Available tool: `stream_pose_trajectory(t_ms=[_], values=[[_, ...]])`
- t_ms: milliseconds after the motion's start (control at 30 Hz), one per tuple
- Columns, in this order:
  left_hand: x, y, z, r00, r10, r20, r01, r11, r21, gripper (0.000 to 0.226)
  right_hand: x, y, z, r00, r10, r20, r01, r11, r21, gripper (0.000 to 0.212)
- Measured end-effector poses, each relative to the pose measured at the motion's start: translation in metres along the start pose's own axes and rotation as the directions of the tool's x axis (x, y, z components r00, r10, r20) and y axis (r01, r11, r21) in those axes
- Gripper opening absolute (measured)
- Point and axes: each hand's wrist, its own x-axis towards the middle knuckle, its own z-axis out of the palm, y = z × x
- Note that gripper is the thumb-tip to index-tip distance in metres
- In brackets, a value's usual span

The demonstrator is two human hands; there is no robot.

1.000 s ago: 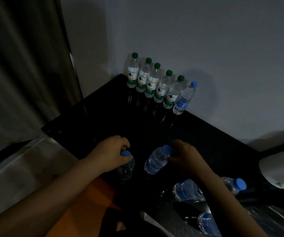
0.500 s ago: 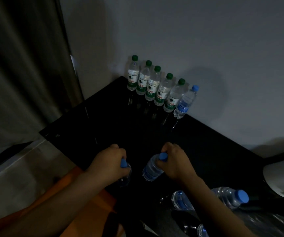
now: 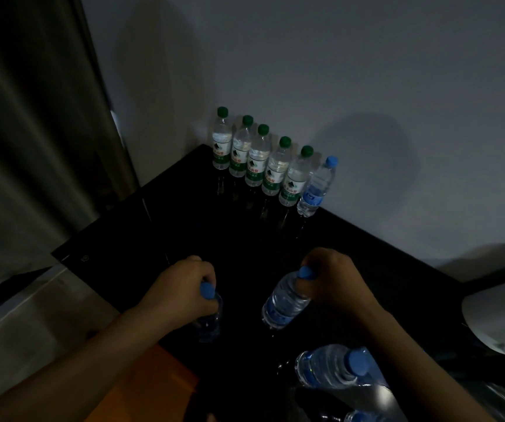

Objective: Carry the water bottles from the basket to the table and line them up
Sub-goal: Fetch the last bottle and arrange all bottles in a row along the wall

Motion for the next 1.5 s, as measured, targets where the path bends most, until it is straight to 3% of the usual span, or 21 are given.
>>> stream_pose_trajectory(t_ms=[200,633,900,1500], values=[[0.034,0.029,-0.011,0.999,0.048,0.008,-0.048,0.999,0.001,0.018,0.016,0.022,-0.044,0.996,0.071,-0.045,-0.072,0.997,-0.003,0.022],[0.133,0.097,-0.004,0.994,0.107,-0.001,-0.107,0.994,-0.002,0.018,0.096,0.091,-0.110,0.986,0.080,-0.146,-0.096,0.990,-0.106,0.024],[0.176,0.113,0.012,0.991,0.132,0.002,-0.132,0.991,-0.009,0.017,0.152,0.121,-0.123,0.969,0.158,-0.191,-0.165,0.986,-0.025,0.028],[0.214,0.116,0.023,0.998,0.055,0.002,-0.055,0.998,-0.030,0.019,0.247,0.147,-0.116,0.953,0.158,-0.257,-0.162,0.987,0.003,0.023]])
